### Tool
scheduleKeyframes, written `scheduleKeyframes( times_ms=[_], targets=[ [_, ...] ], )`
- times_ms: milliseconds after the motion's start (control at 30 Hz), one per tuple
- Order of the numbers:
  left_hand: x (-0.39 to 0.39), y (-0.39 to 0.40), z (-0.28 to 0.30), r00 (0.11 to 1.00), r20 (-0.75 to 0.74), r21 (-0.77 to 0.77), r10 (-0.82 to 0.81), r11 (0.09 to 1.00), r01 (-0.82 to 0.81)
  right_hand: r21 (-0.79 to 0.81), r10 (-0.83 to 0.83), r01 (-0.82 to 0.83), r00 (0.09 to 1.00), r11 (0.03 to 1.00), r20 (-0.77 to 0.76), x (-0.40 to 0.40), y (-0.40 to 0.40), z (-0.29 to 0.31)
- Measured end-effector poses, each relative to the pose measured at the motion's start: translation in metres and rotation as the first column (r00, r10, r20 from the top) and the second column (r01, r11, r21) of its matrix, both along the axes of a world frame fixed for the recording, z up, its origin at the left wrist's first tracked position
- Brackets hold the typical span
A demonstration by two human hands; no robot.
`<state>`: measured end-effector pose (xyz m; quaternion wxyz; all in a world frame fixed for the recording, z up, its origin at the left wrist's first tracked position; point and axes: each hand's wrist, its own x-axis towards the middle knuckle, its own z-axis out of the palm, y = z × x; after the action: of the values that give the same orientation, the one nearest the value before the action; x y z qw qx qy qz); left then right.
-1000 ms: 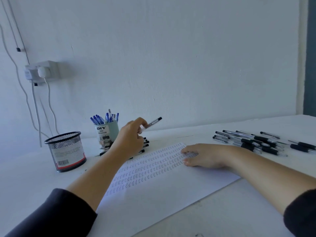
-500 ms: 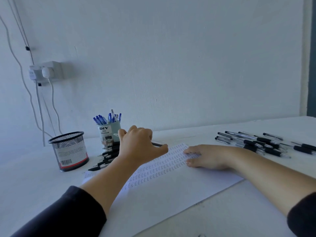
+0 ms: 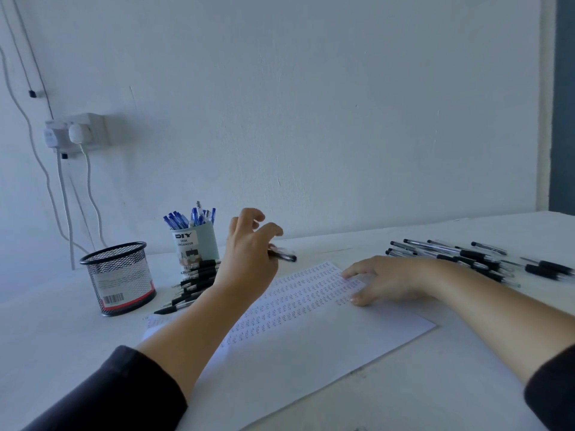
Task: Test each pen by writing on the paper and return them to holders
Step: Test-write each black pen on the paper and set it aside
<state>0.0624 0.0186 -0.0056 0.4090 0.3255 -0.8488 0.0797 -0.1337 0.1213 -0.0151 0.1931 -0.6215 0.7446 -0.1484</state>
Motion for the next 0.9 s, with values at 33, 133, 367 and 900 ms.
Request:
scheduleKeyframes(
  times_ms=[33, 133, 367, 900],
  targets=[
    [-0.001, 0.004, 0.003, 0.997, -0.066, 0.023, -0.04, 0.999, 0.041, 0.013, 0.002, -0.002, 1.0, 1.0, -0.001, -0.001, 0.002, 0.001],
    [-0.005, 0.014, 0.01, 0.957, -0.27, 0.297, -0.108, 0.936, 0.189, 0.036, 0.007, -0.007, 1.0, 0.999, 0.007, -0.003, 0.003, 0.003],
    [-0.022, 0.037, 0.016, 0.605, -0.778, 0.627, 0.168, 0.272, 0.73, 0.037, 0.002, -0.002, 1.0, 0.999, -0.009, -0.003, 0.004, 0.002],
    [-0.037, 0.049, -0.019, 0.836, -0.549, 0.746, 0.009, 0.456, 0.485, 0.028, -0.049, 0.048, 0.998, 0.998, 0.036, -0.005, 0.003, -0.001]
  ],
)
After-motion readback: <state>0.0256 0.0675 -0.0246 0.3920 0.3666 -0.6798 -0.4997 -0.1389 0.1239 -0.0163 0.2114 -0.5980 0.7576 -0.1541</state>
